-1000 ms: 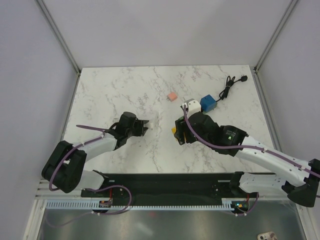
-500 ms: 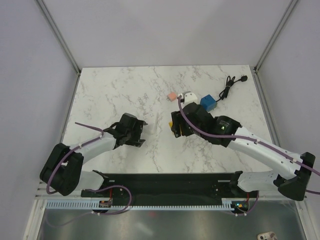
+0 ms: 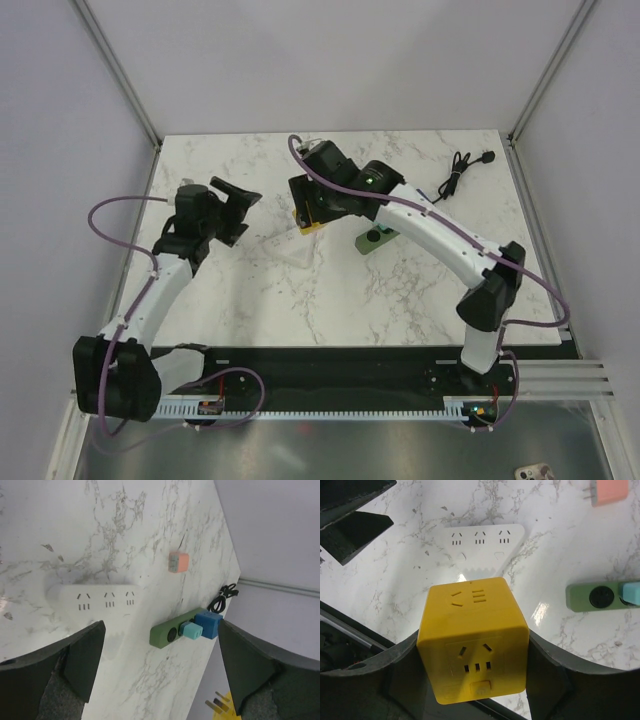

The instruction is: Insert the plug

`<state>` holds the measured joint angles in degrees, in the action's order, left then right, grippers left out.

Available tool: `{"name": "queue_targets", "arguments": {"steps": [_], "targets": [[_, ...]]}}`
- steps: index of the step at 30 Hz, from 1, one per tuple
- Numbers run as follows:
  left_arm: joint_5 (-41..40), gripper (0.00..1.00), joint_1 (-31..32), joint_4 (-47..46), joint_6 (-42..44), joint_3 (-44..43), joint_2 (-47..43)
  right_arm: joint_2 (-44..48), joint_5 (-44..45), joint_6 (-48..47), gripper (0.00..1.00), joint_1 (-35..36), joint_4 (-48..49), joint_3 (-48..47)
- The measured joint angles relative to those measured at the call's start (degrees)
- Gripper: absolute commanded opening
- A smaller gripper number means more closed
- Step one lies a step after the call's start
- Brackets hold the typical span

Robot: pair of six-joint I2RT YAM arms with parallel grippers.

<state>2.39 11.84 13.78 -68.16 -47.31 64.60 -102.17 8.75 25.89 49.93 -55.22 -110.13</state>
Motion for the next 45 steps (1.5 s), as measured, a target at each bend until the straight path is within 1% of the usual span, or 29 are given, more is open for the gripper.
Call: {"name": "queue_targets", "arguments": {"steps": [1,2,4,5,7,8,9,11,14,15,19,20,23,24,27,33,39,42,45], "targets": [[2.75,1.0,-2.82,-0.87,2.32,0.0,0.9,-2.54,-0.39,-0.22,0.0,-0.02,-0.35,-2.19],[5.79,0.97,-5.22,-1.95,4.66,-0.02,2.56,-5.01,-0.85,-0.42,0.0,-0.09,-0.96,-4.33],[10.4,0.9,-8.17,-3.13,8.61,-0.57,7.34,-8.96,-1.38,-0.63,0.0,-0.2,-1.62,-6.95],[12.44,0.81,-8.74,-3.43,10.47,-1.44,10.58,-10.91,-1.68,-0.7,0.0,-0.24,-1.95,-7.93],[16.0,0.68,-8.85,-4.15,13.79,-3.19,16.74,-14.36,-2.1,-0.92,0.0,-0.39,-2.84,-9.55],[17.18,0.49,-8.85,-4.42,14.99,-3.96,19.1,-16.11,-2.56,-1.18,0.0,-0.52,-3.08,-10.34],[18.14,0.43,-8.85,-4.81,16.06,-4.61,21.33,-17.75,-2.82,-1.4,0.0,-0.61,-3.3,-10.99],[19.71,0.39,-8.81,-5.35,18.21,-5.62,24.48,-20.31,-3.13,-2.01,0.0,-0.83,-3.63,-11.96],[20.35,0.36,-8.83,-5.77,20.55,-7.13,27.65,-22.03,-3.61,-2.8,0.0,-1.07,-4.02,-12.17],[20.26,0.31,-8.83,-5.79,21.33,-7.74,28.41,-22.32,-3.8,-3.23,0.0,-1.25,-4.11,-12.31],[20.37,0.21,-8.83,-6.1,23.89,-11.76,31.78,-23.1,-4.52,-4.35,0.0,-1.88,-4.2,-13.81],[20.94,0.17,-8.83,-6.93,24.41,-13.05,33.11,-23.41,-4.85,-4.74,0.0,-2.23,-4.0,-14.29],[24.09,0.11,-8.7,-9.25,25.44,-16.92,37.73,-24.22,-5.62,-5.75,0.0,-3.39,-3.93,-14.8],[24.98,0.07,-8.57,-9.84,25.79,-18.08,39.54,-24.48,-5.79,-6.03,0.0,-3.82,-3.93,-14.82],[27.04,0.02,-7.8,-10.82,26.27,-20.09,43.93,-25.33,-6.03,-6.93,0.0,-5.27,-4.02,-14.82],[31.34,0.03,-5.07,-10.95,26.4,-21.24,49.72,-25.46,-6.12,-8.22,0.0,-7.1,-4.15,-14.82],[33.62,0.02,-1.57,-11.43,26.36,-20.83,50.58,-25.46,-6.16,-9.22,0.0,-7.04,-4.26,-14.78],[33.86,0.02,-0.04,-12.61,26.08,-18.71,50.51,-25.46,-6.16,-9.68,0.0,-6.99,-4.44,-14.78],[34.03,0.02,1.29,-14.38,25.18,-14.71,49.99,-25.44,-6.14,-10.19,0.0,-6.97,-5.2,-14.78]]}}
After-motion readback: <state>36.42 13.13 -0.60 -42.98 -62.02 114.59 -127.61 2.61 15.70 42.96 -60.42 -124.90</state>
